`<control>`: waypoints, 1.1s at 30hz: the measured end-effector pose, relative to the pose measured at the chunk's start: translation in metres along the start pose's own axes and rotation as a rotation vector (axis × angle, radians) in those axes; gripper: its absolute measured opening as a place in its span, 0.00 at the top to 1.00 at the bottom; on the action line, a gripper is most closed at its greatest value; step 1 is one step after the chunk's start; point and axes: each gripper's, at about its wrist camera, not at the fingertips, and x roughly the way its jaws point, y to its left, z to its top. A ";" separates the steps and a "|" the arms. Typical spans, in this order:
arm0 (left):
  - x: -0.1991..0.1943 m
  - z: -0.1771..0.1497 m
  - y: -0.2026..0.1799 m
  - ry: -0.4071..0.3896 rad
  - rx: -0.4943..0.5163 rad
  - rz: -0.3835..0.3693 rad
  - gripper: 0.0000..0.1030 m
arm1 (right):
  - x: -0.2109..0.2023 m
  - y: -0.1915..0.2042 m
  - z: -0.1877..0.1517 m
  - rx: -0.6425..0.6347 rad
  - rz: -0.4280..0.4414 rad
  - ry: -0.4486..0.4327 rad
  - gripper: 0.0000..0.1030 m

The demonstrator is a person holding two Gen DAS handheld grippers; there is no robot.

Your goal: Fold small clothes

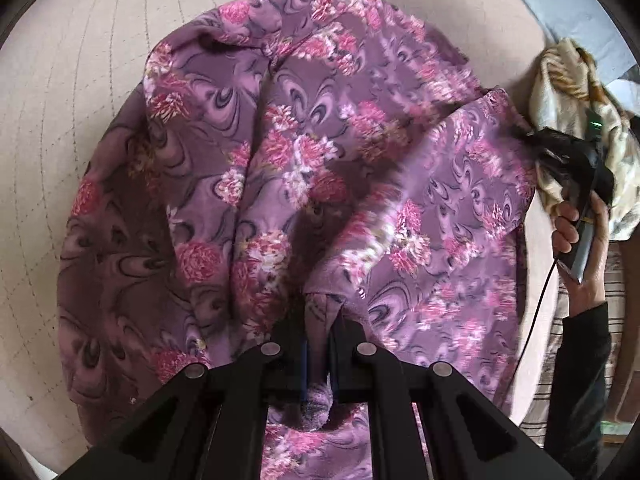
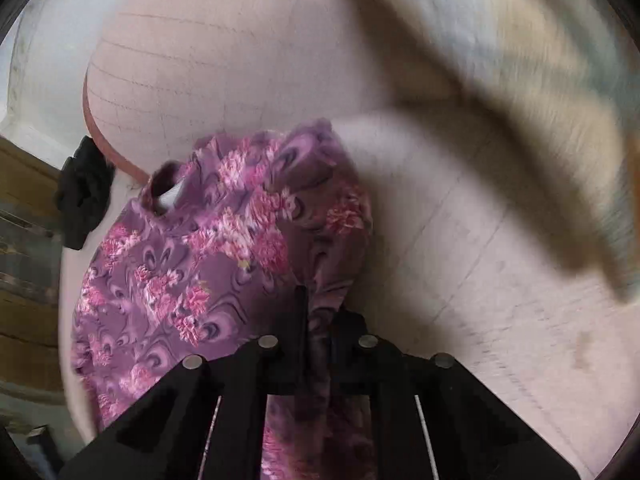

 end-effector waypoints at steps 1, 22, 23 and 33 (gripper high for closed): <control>-0.001 0.001 -0.002 -0.007 -0.001 -0.022 0.94 | -0.022 0.008 0.002 -0.021 -0.013 -0.067 0.92; -0.147 0.008 0.077 -0.345 -0.131 0.146 0.12 | -0.182 0.106 -0.135 -0.009 0.137 -0.261 0.13; -0.150 0.004 0.095 -0.338 -0.171 0.131 0.12 | -0.182 0.121 -0.150 -0.015 0.173 -0.254 0.13; -0.145 -0.017 0.184 -0.289 -0.412 0.008 0.13 | -0.074 0.311 -0.265 -0.239 0.278 0.059 0.22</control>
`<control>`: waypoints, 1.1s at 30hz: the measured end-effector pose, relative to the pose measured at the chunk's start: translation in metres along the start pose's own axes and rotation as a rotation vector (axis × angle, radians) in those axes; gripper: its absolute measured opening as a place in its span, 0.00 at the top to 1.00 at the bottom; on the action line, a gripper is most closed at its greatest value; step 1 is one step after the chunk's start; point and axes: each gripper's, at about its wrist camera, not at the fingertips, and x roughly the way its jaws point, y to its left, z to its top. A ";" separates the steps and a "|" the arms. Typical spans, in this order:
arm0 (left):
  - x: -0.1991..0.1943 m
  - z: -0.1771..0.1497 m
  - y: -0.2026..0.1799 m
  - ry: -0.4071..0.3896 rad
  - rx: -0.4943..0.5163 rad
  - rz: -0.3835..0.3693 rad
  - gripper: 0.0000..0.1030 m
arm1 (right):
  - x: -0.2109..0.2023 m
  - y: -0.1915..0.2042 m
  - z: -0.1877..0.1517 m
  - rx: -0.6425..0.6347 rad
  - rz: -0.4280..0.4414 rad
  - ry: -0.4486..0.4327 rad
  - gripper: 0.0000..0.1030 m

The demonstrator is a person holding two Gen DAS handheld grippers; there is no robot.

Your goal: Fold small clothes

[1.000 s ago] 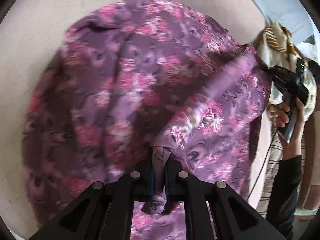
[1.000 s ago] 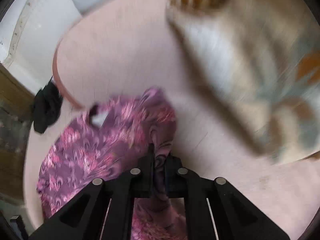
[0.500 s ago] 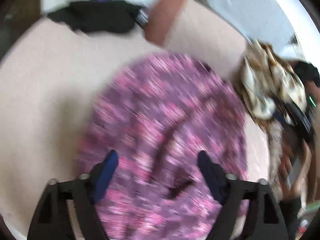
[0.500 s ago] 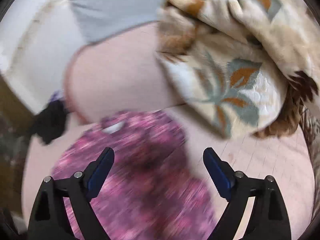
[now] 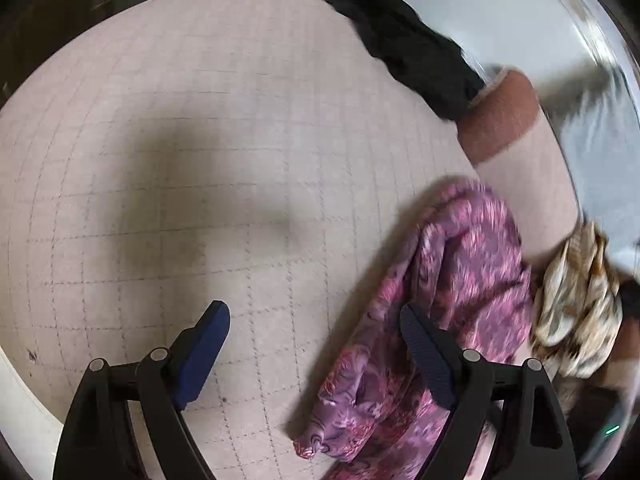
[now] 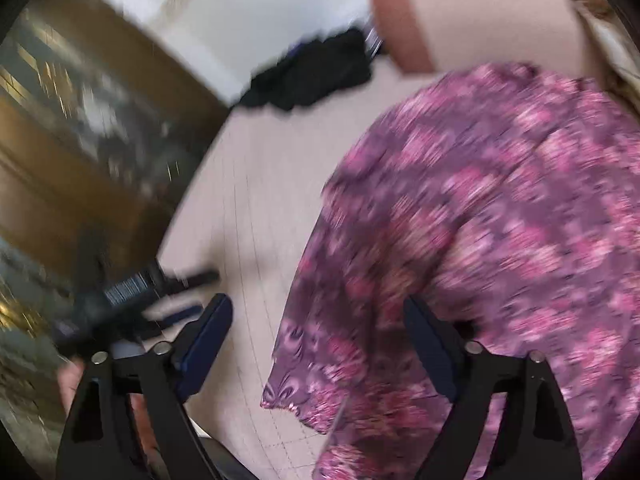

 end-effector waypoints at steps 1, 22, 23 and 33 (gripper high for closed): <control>-0.004 0.002 0.001 -0.005 -0.004 -0.005 0.13 | 0.018 0.007 -0.003 -0.014 -0.004 0.039 0.25; -0.039 0.019 0.024 -0.107 -0.090 -0.048 0.13 | 0.026 0.087 0.028 -0.248 -0.031 0.002 0.98; -0.038 0.018 0.022 -0.105 -0.087 -0.048 0.13 | 0.014 0.087 0.036 -0.245 -0.017 -0.016 0.98; -0.022 0.006 -0.015 -0.044 0.049 -0.068 0.13 | -0.105 0.028 0.086 -0.080 0.120 -0.132 0.98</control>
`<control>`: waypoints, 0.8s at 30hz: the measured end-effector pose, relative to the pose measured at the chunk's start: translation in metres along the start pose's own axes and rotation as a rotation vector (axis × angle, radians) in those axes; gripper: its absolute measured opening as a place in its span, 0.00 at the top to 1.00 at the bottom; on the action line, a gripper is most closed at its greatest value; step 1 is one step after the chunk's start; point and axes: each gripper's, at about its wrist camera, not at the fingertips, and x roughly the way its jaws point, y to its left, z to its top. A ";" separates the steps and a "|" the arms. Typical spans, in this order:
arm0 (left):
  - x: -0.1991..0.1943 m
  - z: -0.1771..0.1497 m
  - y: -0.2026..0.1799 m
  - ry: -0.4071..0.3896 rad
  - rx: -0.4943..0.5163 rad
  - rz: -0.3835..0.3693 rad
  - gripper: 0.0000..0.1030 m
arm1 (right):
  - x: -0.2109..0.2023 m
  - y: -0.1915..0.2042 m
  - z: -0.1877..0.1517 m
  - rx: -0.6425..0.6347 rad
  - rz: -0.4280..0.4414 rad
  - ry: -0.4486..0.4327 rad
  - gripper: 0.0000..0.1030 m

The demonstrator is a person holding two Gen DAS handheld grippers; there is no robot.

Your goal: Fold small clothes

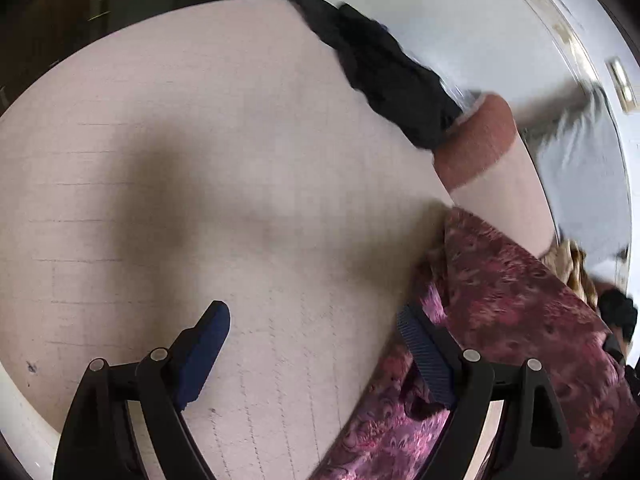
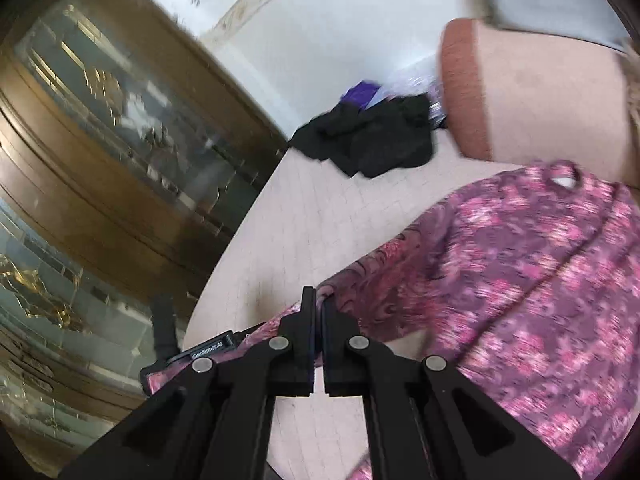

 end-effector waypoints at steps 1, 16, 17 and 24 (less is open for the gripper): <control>0.002 -0.003 -0.006 0.008 0.021 -0.002 0.13 | -0.013 -0.013 -0.003 0.016 -0.001 -0.023 0.98; 0.059 -0.054 -0.105 0.140 0.253 -0.211 0.13 | -0.071 -0.151 -0.053 0.157 -0.050 -0.053 0.98; 0.062 -0.055 -0.109 0.141 0.263 -0.206 0.13 | -0.072 -0.161 -0.056 0.170 -0.059 -0.049 0.98; 0.101 -0.028 -0.148 0.217 0.185 -0.194 0.13 | -0.022 -0.279 -0.109 0.304 -0.262 0.126 0.98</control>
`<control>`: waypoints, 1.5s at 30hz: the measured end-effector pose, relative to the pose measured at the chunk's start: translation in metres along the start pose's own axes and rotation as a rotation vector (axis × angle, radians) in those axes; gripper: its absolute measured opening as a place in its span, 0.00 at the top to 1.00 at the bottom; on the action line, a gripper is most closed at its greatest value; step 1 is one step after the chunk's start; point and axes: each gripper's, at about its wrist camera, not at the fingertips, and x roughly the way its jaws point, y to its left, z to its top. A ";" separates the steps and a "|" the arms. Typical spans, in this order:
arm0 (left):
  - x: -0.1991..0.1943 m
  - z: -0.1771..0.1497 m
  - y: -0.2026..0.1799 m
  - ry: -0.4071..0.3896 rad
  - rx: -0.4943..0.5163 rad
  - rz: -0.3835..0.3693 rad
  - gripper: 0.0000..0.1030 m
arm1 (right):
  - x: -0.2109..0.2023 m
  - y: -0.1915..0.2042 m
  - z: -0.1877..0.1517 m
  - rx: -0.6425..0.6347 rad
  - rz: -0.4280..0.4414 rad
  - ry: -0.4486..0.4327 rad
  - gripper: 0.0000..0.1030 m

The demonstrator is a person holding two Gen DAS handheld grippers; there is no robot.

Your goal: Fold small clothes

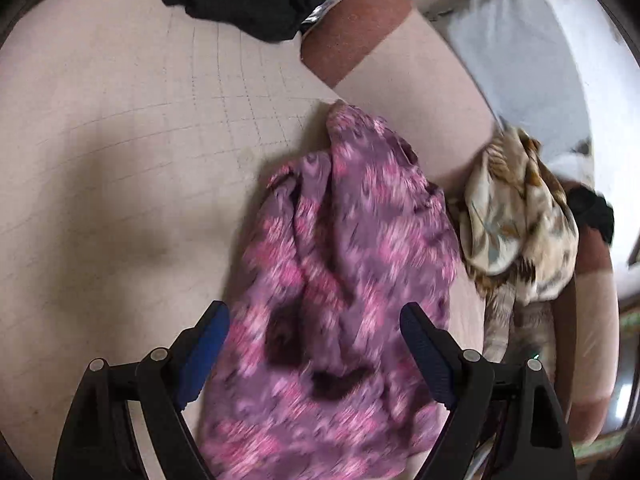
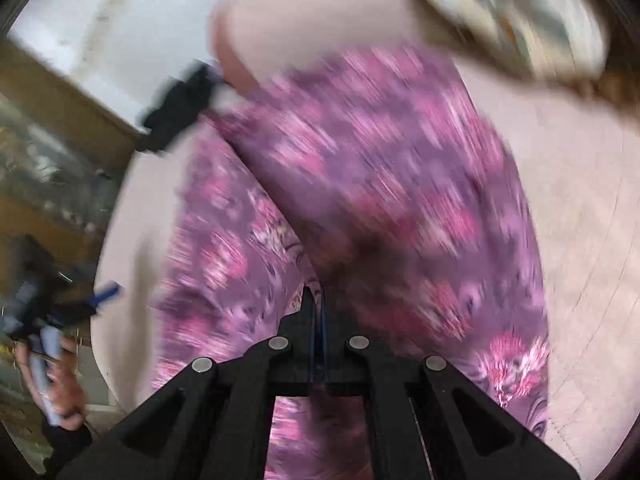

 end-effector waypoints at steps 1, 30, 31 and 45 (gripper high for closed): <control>0.009 0.013 -0.005 0.010 -0.024 -0.011 0.13 | 0.008 -0.008 0.000 0.038 0.003 0.038 0.98; 0.107 0.091 0.046 0.001 -0.282 -0.144 0.58 | 0.136 0.131 0.205 -0.157 0.117 0.093 0.41; 0.108 0.092 0.044 0.005 -0.271 -0.144 0.65 | 0.147 0.134 0.206 -0.154 0.109 0.121 0.49; 0.078 0.112 0.054 -0.112 -0.180 0.031 0.97 | 0.137 0.109 0.224 -0.097 -0.019 -0.008 0.98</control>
